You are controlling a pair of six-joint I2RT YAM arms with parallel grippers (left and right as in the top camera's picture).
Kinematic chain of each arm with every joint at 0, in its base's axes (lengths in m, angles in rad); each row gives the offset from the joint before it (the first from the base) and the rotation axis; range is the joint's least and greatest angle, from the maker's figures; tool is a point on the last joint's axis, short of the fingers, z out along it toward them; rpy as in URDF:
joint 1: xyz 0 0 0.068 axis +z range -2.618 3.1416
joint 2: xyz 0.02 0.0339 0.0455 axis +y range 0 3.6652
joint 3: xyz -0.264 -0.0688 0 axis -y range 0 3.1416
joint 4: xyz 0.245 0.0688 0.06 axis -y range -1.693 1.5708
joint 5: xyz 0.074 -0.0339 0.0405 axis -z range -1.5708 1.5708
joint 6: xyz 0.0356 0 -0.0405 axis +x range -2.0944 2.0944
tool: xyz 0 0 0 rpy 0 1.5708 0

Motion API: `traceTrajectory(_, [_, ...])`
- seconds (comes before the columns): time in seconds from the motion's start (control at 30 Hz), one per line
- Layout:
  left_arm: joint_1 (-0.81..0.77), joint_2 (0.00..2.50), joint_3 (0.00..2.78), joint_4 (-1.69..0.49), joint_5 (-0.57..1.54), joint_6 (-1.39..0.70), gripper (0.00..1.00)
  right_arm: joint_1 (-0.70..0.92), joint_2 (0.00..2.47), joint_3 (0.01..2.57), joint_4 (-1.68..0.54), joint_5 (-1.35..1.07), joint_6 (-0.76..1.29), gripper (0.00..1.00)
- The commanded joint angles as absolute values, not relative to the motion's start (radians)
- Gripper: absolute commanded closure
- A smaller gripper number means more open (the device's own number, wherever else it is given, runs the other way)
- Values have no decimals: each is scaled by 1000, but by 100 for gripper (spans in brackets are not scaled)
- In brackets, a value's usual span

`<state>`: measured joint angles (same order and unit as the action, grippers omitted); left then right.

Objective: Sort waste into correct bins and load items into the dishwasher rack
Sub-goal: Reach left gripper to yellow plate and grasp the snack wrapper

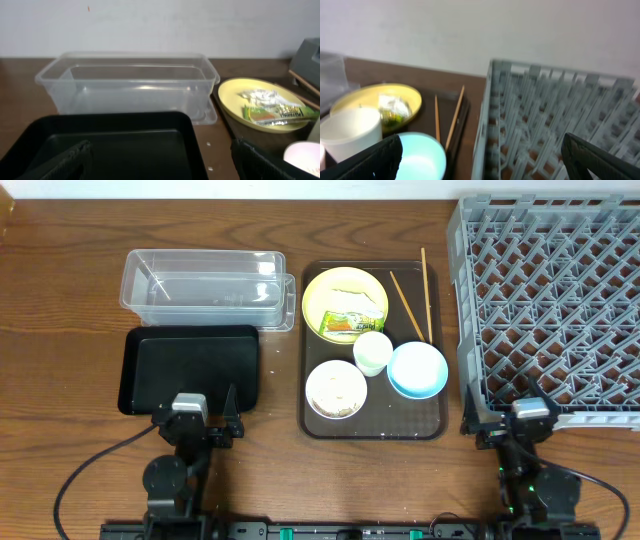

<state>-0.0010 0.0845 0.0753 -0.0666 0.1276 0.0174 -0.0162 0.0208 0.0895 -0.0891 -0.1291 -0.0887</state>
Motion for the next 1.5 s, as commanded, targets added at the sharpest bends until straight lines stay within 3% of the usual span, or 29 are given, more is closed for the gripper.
traceTrajectory(0.0, [-3, 210, 230, -79, 149, -4, 10, -3, 60, 204, -104, -139, -115, 1])
traceTrajectory(0.33, [-19, 842, 849, -341, 327, -4, 10, -3, 444, 561, -251, -140, -136, 1])
traceTrajectory(0.8, [-293, 1741, 1866, -969, 235, 49, 10, -3, 961, 1102, -722, -193, -136, 1])
traceTrajectory(1.17, [-387, 2032, 1917, -807, 304, 54, 10, -3, 1034, 1103, -818, -192, -83, 1])
traceTrajectory(1.47, [-422, 2206, 1913, -838, 301, 59, 10, -3, 1036, 1103, -836, -192, -83, 1])
